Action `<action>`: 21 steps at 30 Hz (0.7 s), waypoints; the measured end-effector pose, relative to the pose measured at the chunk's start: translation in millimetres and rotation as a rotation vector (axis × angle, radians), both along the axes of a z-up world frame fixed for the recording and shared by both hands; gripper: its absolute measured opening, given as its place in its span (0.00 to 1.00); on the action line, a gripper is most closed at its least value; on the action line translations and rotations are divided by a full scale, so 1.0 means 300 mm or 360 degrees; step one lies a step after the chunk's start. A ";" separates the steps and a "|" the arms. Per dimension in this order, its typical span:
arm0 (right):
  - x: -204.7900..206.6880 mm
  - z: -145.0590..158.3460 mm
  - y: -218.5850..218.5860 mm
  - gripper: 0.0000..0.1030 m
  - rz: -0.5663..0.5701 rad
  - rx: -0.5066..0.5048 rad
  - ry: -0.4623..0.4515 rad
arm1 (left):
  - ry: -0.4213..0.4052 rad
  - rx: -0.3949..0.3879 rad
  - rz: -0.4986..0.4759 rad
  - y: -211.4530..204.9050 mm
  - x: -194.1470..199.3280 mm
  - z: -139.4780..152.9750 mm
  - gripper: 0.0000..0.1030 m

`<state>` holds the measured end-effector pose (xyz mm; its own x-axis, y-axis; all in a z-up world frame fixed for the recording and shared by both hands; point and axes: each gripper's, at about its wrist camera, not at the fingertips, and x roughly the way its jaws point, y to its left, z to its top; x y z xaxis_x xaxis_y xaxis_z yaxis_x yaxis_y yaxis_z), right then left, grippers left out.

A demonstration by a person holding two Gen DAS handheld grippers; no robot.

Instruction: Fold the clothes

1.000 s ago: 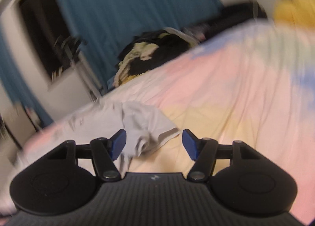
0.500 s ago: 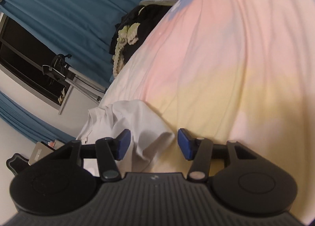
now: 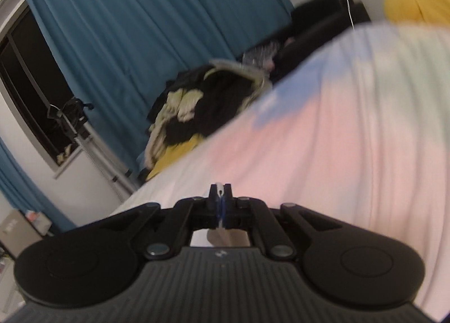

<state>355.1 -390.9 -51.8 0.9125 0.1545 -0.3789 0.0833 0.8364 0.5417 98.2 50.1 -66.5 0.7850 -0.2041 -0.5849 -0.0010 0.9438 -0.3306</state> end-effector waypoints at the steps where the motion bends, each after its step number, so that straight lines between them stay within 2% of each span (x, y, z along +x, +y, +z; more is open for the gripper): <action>1: 0.043 0.018 -0.002 0.02 0.0006 -0.0070 0.0001 | 0.0006 -0.0003 -0.0001 -0.002 0.009 -0.003 0.84; 4: 0.178 0.032 0.008 0.02 0.0035 -0.0285 0.0064 | 0.0004 0.0027 -0.0014 -0.011 0.027 -0.013 0.84; 9: 0.303 -0.103 0.021 0.05 0.0084 -0.0410 0.0327 | 0.0021 0.0101 -0.0033 -0.027 0.059 -0.049 0.85; 12: 0.276 -0.111 0.017 0.19 0.0115 -0.0434 0.0245 | 0.0015 0.0115 -0.0045 -0.031 0.069 -0.058 0.85; 13: 0.253 -0.104 0.006 0.34 0.0114 -0.0413 0.0213 | 0.0016 0.0113 -0.0046 -0.029 0.073 -0.059 0.85; 14: 0.216 -0.094 -0.004 0.44 0.0104 -0.0370 0.0197 | 0.0014 0.0109 -0.0045 -0.027 0.075 -0.057 0.85; 17: 0.067 -0.077 -0.035 0.46 0.0084 -0.0196 0.0145 | -0.0011 0.0094 -0.0049 -0.021 0.071 -0.044 0.85; 21: -0.148 -0.104 -0.065 0.47 0.0026 0.0098 0.0220 | -0.0043 0.0096 -0.0062 -0.027 0.052 -0.024 0.85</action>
